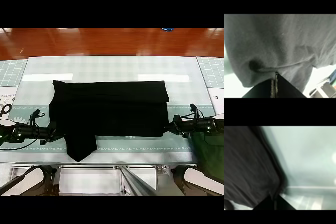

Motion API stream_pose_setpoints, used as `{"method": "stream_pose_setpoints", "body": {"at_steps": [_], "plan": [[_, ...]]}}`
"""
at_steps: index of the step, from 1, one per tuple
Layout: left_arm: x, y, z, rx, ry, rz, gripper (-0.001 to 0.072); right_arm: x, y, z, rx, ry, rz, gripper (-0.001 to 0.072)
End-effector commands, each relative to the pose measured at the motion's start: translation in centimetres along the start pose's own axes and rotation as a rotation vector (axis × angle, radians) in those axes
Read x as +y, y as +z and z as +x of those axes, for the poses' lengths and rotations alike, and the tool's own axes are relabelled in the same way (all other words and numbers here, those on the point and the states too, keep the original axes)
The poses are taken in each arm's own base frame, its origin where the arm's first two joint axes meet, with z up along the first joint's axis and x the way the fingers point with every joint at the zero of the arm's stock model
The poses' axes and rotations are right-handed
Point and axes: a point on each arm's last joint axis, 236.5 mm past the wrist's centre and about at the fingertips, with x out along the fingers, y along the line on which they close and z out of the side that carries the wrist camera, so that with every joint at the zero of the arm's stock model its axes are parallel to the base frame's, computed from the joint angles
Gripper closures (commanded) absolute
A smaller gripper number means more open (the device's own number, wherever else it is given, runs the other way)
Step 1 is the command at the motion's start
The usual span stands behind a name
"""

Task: Fold the shirts.

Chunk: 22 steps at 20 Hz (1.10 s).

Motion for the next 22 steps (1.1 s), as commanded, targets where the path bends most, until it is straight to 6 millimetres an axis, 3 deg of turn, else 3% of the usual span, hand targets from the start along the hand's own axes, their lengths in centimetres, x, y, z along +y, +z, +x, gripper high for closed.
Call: {"method": "stream_pose_setpoints", "body": {"at_steps": [1,5,8,10,17,22], "plan": [[-0.8,0.8,-0.7,-0.013,-0.01,0.042,0.0689,1.3,-0.1,-0.7,0.043,0.005,-0.06,0.0687],[-3.8,4.3,-3.6,-0.097,-0.041,0.12,0.0689,2.9,1.1,-2.3,0.039,0.014,-0.116,0.0687],[-7.9,8.5,-6.3,-0.214,-0.129,0.155,0.0689,5.2,3.4,-3.7,-0.03,0.057,-0.148,0.0686],[-10.1,10.7,-7.1,-0.232,-0.156,0.19,0.0689,6.7,5.2,-4.2,-0.087,0.059,-0.188,0.0686],[-14.7,17.5,-3.5,-0.164,-0.139,0.243,0.0689,12.5,13.3,-3.9,-0.221,0.082,-0.257,0.0686],[-15.6,22.7,-3.2,-0.182,-0.151,0.18,0.0689,13.2,17.3,-3.4,-0.227,0.098,-0.227,0.0686]]}}
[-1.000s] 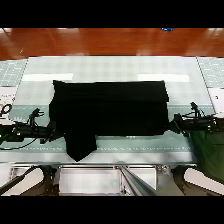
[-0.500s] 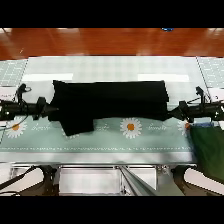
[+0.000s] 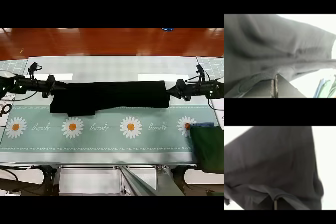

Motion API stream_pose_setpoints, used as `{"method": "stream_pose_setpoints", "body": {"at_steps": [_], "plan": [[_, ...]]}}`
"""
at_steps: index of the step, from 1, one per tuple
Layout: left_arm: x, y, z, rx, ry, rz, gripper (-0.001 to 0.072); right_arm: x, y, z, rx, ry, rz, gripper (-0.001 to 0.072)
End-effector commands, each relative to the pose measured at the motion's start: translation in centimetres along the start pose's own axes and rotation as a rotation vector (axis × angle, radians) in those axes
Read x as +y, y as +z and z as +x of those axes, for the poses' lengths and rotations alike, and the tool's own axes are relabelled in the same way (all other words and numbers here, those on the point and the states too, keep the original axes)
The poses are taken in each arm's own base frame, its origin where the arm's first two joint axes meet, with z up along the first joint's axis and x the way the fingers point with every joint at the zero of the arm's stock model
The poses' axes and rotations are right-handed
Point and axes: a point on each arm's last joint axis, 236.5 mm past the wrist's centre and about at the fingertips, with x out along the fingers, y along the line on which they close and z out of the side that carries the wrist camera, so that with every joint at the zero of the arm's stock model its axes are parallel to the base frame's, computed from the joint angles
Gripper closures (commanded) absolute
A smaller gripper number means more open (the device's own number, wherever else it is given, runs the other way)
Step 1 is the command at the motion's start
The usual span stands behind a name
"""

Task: Fold the shirts.

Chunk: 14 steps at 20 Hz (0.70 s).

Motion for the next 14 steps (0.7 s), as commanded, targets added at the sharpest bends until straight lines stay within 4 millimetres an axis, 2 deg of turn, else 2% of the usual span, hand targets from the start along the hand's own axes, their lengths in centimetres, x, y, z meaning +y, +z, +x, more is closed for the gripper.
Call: {"method": "stream_pose_setpoints", "body": {"at_steps": [1,6,9,14], "plan": [[-0.2,3.5,1.0,-0.021,-0.006,-0.025,0.0689,0.0,2.8,1.2,-0.017,0.014,0.023,0.0686],[-0.9,7.6,1.0,-0.077,-0.015,0.011,0.0689,-0.2,4.5,3.4,-0.009,0.026,0.016,0.0686],[-1.2,9.1,1.7,-0.086,-0.025,0.029,0.0689,-0.3,5.2,4.7,-0.022,0.017,0.009,0.0686],[-0.7,10.8,2.6,-0.095,-0.034,0.036,0.0689,-0.9,5.1,5.9,-0.014,0.007,0.017,0.0686]]}}
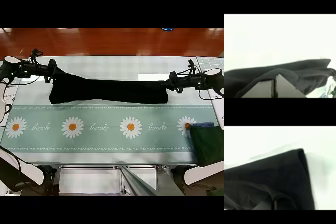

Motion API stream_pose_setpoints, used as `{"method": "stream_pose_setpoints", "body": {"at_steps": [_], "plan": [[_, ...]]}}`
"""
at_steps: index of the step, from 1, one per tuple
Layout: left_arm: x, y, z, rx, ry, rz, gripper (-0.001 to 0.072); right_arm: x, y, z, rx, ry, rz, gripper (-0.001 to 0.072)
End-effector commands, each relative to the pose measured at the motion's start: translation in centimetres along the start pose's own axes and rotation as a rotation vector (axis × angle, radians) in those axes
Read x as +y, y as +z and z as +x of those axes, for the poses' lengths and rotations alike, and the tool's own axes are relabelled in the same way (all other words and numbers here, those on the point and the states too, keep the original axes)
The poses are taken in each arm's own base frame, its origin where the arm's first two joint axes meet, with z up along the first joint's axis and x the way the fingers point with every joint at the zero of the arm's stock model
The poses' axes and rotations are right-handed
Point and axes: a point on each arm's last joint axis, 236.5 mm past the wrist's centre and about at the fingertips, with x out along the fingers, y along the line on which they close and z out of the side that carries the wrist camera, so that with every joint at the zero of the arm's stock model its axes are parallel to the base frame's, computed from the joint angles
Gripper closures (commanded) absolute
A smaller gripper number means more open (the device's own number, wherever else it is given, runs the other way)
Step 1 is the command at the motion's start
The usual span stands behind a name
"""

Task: Fold the shirts.

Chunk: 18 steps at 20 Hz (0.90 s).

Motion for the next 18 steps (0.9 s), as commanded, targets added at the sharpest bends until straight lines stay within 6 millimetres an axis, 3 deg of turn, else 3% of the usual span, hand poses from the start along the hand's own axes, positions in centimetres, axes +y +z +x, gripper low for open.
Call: {"method": "stream_pose_setpoints", "body": {"at_steps": [1,5,6,7,8,10,13,16,18], "plan": [[0.5,1.1,0.8,-0.005,-0.006,0.002,0.0689,-0.5,0.3,0.8,-0.006,-0.008,0.005,0.0686],[1.1,-0.1,2.1,0.045,-0.008,-0.008,0.0688,-0.6,0.5,0.8,-0.016,-0.011,0.007,0.0683],[1.0,-0.5,2.2,0.062,-0.01,-0.006,0.0607,-0.7,0.8,0.8,-0.026,-0.014,0.007,0.0542],[0.8,-1.1,2.1,0.086,-0.016,-0.007,0.0371,-0.7,0.8,0.8,-0.027,-0.014,0.007,0.0302],[0.6,-1.6,1.7,0.112,-0.025,-0.006,0.0203,-0.4,0.6,0.5,-0.017,-0.009,0.0,0.0298],[0.2,-2.2,-0.7,0.157,-0.038,-0.003,0.0201,0.2,0.7,-1.6,0.006,0.006,-0.017,0.0298],[0.8,-1.6,-6.9,0.103,0.09,0.057,0.0201,0.0,0.9,-7.8,-0.003,0.001,-0.022,0.0298],[0.1,-1.4,-13.2,-0.042,0.241,0.165,0.0201,-3.6,0.4,-13.7,-0.066,-0.156,-0.034,0.0298],[-1.1,-2.6,-15.4,-0.175,0.274,0.226,0.0201,-5.9,-0.4,-14.4,-0.136,-0.208,0.017,0.0298]]}}
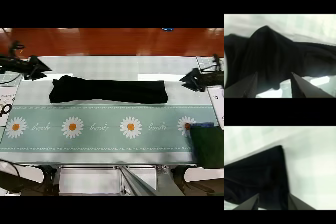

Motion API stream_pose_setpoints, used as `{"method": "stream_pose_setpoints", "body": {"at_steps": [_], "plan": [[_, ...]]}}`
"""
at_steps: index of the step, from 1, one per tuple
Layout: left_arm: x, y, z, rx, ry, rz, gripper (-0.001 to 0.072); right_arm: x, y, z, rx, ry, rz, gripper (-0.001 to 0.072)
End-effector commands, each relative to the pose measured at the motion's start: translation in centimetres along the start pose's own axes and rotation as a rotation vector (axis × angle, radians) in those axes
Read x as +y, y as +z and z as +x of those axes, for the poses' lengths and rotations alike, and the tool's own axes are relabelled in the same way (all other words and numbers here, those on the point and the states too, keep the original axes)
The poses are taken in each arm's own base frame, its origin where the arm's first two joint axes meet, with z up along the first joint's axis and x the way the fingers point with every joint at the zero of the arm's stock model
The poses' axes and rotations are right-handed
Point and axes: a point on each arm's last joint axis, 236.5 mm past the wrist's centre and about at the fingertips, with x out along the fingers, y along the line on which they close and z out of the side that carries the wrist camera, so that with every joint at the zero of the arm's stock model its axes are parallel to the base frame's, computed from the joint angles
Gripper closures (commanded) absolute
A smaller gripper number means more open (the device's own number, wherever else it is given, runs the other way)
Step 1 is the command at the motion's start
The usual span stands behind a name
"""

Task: Fold the shirts.

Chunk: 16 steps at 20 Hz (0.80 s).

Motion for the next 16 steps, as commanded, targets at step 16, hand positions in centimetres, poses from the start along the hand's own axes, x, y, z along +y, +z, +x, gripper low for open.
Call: {"method": "stream_pose_setpoints", "body": {"at_steps": [16], "plan": [[-3.5,-14.6,-0.3,-0.21,0.006,0.005,0.0201,2.7,-5.5,13.1,0.19,0.126,0.088,0.0294]]}}
